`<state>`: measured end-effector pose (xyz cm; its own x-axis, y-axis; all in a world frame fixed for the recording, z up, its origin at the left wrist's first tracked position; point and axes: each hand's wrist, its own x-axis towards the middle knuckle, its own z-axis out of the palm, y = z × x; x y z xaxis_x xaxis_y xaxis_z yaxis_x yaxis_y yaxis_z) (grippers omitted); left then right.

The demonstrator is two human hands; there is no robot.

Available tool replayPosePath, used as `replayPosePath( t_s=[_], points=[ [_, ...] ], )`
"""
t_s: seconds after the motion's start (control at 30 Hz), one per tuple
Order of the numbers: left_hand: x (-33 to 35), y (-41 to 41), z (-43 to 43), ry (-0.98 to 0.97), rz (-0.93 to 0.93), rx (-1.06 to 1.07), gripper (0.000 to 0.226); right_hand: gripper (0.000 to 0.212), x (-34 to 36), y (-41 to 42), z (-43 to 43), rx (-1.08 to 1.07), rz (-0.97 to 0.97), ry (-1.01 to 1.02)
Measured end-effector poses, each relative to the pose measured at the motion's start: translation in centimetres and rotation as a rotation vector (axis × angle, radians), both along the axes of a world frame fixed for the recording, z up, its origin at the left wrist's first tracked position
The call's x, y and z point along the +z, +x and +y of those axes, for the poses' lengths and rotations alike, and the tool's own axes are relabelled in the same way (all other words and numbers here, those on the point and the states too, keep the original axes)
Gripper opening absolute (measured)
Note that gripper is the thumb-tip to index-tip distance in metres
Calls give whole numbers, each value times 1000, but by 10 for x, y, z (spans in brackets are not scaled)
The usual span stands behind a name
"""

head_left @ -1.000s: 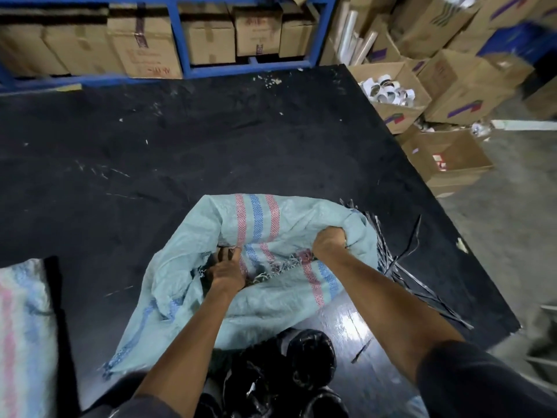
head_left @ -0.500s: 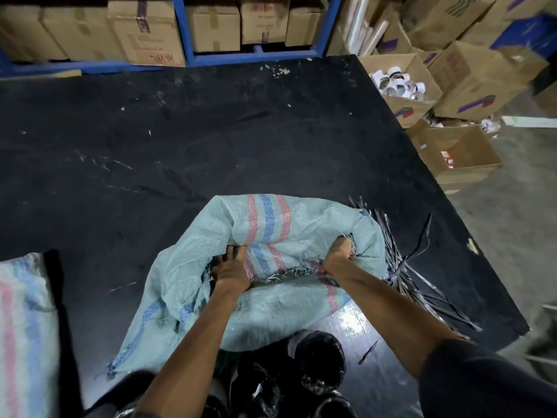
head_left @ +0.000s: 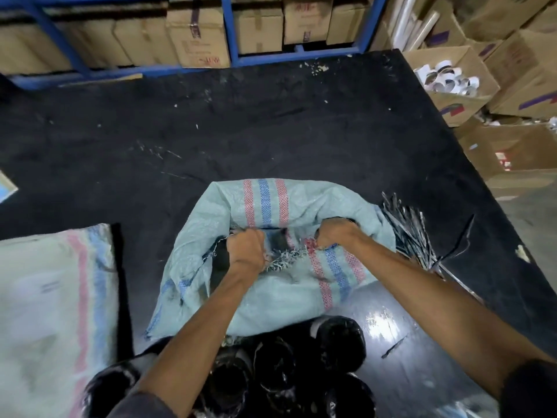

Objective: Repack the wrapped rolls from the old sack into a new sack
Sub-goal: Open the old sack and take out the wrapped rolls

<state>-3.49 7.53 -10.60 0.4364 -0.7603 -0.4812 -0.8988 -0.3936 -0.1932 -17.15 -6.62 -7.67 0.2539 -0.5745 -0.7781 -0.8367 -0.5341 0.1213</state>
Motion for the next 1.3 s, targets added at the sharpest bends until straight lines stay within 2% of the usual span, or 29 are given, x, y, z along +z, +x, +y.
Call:
replayPosePath(
  t_s=[0.13, 0.23, 0.3, 0.37, 0.5, 0.57, 0.77, 0.9, 1.03, 1.1, 1.13, 1.17, 1.23, 1.3],
  points=[
    [11, 31, 36, 388, -161, 66, 49, 18, -3, 17, 17, 12, -177, -6],
    [5, 67, 70, 511, -90, 187, 61, 11, -10, 19, 34, -26, -266, -61],
    [-5, 82, 96, 475, 94, 375, 87, 18, -17, 16, 46, -23, -296, -71],
    [-14, 82, 119, 353, 234, 498, 116, 25, -26, 11, 55, -53, -352, -66],
    [-35, 66, 140, 281, 374, 545, 123, 17, -49, -6, 69, -138, -401, -65],
    [-43, 61, 140, 264, 391, 562, 126, 38, -66, -16, 79, -130, -406, -116],
    [-53, 61, 137, 289, 392, 557, 123, 72, -85, -23, 81, -145, -462, -64],
    [-61, 61, 136, 247, 389, 551, 119, 74, -88, -19, 80, -128, -441, -96],
    [-60, 67, 137, 311, 390, 553, 122, 75, -84, -17, 80, -84, -408, -116],
    [-57, 68, 130, 329, 278, 475, 121, 75, -82, -17, 79, -80, -412, -121],
    [-54, 65, 124, 327, 159, 379, 114, 75, -81, -17, 79, -76, -412, -126],
    [-49, 61, 117, 303, 60, 259, 98, 75, -80, -17, 79, -73, -411, -130],
    [-34, 48, 107, 257, 1, 48, 53, 80, -78, -18, 81, -73, -413, -134],
    [-25, 39, 109, 231, 4, -84, 38, 86, -74, -18, 83, -67, -420, -129]
  ],
)
